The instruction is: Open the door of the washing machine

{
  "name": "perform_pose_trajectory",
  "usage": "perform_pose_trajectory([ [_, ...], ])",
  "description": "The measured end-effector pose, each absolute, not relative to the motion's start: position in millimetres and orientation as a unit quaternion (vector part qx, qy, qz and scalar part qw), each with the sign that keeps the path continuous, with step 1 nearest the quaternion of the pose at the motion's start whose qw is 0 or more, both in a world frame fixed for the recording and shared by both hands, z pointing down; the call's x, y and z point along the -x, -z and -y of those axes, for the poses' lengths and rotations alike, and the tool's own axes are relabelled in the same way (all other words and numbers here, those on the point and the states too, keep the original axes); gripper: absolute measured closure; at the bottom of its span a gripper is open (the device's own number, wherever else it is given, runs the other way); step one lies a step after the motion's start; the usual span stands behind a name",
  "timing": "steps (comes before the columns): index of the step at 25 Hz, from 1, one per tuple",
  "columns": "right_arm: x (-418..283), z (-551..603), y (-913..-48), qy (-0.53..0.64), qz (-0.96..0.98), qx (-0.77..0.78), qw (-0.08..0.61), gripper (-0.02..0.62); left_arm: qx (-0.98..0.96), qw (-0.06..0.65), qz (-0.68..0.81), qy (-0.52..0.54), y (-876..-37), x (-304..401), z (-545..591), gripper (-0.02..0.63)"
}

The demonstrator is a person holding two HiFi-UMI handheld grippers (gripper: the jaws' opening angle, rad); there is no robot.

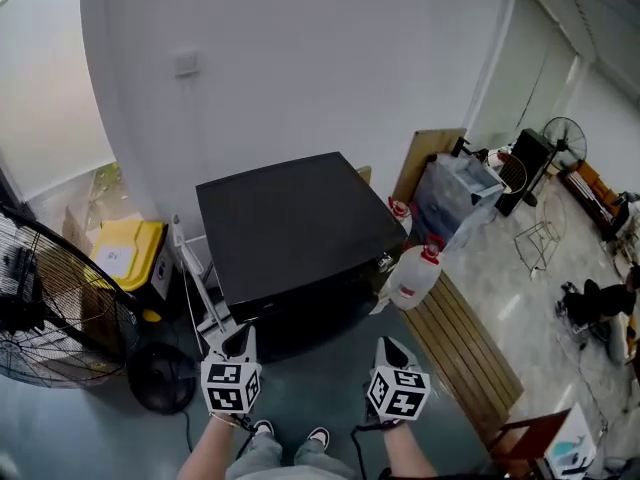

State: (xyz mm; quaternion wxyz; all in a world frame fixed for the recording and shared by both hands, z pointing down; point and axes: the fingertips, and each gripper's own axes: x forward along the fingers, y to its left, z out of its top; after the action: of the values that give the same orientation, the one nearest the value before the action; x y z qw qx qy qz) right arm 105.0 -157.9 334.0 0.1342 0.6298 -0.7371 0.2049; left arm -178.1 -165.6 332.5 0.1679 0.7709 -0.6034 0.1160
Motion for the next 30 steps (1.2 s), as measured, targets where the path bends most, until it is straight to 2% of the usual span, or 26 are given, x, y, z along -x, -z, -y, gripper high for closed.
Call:
perform_pose_trajectory([
  [7, -69.8, 178.1, -336.2, -0.196, 0.746, -0.619, 0.145, 0.591, -0.777, 0.177, 0.593, -0.117, -340.7, 192.6, 185.9, 0.603],
  [15, -61.5, 189.0, -343.4, -0.199, 0.739, -0.624, 0.156, 0.591, -0.779, 0.194, 0.583, -0.124, -361.2, 194.9, 193.5, 0.603],
  [30, -51.1, 182.7, -428.9, -0.25, 0.708, -0.627, 0.208, 0.591, -0.779, 0.247, 0.552, -0.166, -454.6, 203.9, 201.1, 0.603],
])
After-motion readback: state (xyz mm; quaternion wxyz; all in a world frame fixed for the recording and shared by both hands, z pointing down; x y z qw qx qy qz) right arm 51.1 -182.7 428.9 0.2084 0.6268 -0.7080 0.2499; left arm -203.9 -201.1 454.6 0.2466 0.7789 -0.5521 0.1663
